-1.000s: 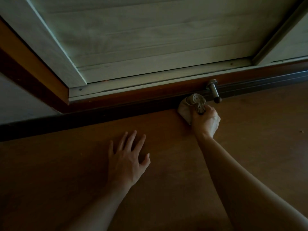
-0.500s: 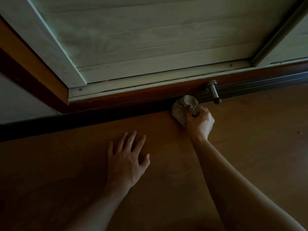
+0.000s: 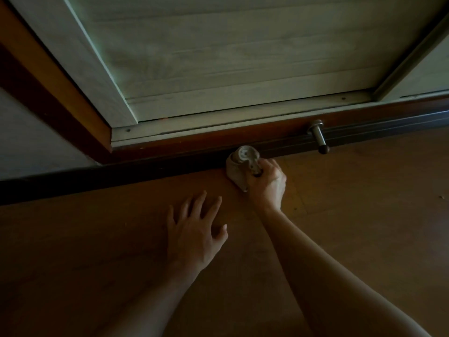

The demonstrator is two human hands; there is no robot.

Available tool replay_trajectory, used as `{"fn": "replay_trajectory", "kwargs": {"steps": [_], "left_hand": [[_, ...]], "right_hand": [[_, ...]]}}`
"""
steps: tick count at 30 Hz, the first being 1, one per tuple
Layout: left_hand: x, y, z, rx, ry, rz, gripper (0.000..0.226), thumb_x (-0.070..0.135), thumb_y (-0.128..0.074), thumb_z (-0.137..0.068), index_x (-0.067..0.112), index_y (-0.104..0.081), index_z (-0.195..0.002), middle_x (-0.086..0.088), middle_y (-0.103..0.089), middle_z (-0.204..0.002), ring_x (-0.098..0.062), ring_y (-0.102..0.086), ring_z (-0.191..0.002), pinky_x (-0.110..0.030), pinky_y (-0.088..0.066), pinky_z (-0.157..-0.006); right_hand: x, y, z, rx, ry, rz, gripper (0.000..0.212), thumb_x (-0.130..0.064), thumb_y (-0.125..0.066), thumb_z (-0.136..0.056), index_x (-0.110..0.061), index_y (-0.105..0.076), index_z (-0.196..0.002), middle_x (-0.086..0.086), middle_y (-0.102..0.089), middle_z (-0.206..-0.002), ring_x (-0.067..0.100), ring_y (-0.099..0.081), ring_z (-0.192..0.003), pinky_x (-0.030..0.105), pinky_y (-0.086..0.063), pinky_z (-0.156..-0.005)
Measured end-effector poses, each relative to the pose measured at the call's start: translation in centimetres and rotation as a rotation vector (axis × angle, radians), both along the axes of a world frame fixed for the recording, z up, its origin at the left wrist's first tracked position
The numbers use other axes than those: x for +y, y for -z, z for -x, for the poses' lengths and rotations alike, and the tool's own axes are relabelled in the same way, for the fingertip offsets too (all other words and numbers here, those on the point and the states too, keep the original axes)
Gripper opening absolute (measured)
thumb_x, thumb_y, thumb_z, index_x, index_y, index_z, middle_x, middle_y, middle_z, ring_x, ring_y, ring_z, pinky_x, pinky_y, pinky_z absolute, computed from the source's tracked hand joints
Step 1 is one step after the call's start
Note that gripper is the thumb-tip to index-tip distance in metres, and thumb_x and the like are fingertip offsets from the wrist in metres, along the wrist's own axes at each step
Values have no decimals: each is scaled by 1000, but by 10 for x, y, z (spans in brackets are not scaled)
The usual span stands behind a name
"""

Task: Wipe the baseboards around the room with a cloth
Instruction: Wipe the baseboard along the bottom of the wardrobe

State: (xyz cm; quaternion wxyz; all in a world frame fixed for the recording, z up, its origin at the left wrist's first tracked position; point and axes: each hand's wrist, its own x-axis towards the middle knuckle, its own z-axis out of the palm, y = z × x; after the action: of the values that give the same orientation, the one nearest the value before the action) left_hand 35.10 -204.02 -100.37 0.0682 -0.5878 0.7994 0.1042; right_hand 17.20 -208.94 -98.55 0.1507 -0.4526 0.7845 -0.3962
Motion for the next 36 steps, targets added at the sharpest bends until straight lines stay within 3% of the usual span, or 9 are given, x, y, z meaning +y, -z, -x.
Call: {"fn": "replay_trajectory", "kwargs": {"steps": [3, 8, 13, 16, 27, 30, 36], "left_hand": [[-4, -3, 8, -6, 13, 10, 70, 74, -25, -90, 49, -13, -154, 6, -11, -167, -22, -14, -150, -53, -14, -120], [-10, -1, 20, 14, 12, 2, 71, 75, -20, -90, 50, -9, -155, 9, -1, -167, -20, -4, -153, -55, -11, -121], [-11, 2, 25, 6, 9, -13, 73, 77, -11, -87, 51, -1, -155, 11, 10, -167, -18, 7, -154, -57, -5, -122], [-9, 2, 25, 5, 5, -10, 73, 77, -12, -88, 52, -1, -155, 10, 10, -168, -18, 7, -154, -57, -3, -122], [-9, 0, 27, 9, 7, -13, 73, 76, -9, -87, 52, 0, -155, 11, 12, -167, -18, 9, -154, -57, -2, -122], [-10, 0, 26, 5, 11, -13, 75, 77, -6, -84, 51, 3, -154, 10, 12, -167, -19, 9, -154, -58, -4, -122], [-11, 0, 26, 24, 7, -20, 75, 77, -14, -86, 50, -2, -155, 10, 5, -167, -20, 1, -153, -58, -8, -121]], "right_hand": [[-2, 2, -3, -7, -47, 5, 12, -20, -70, -88, -10, -70, -95, 0, -63, -94, 17, -60, -83, 44, -55, -74], [0, 2, 48, -78, 152, -94, 22, -24, -66, -92, -11, -67, -110, 5, -62, -111, 26, -55, -108, 37, -44, -91], [-1, -3, 93, -167, 364, -73, 19, -27, -64, -92, -13, -70, -104, 3, -64, -105, 17, -57, -96, 31, -45, -84], [1, -1, 95, -179, 300, -55, 17, -28, -64, -92, -13, -70, -99, 0, -63, -101, 10, -53, -88, 27, -42, -79], [-1, 0, 100, -153, 299, -49, 16, -29, -66, -91, -15, -71, -94, -1, -65, -97, 11, -54, -87, 22, -36, -75], [-2, 1, 92, -160, 345, -41, 15, -28, -64, -91, -15, -70, -94, -2, -62, -96, 14, -55, -88, 26, -38, -76], [-3, 7, 42, -85, 108, -14, 13, -23, -69, -88, -11, -70, -95, -4, -59, -90, 14, -57, -83, 23, -41, -70]]}}
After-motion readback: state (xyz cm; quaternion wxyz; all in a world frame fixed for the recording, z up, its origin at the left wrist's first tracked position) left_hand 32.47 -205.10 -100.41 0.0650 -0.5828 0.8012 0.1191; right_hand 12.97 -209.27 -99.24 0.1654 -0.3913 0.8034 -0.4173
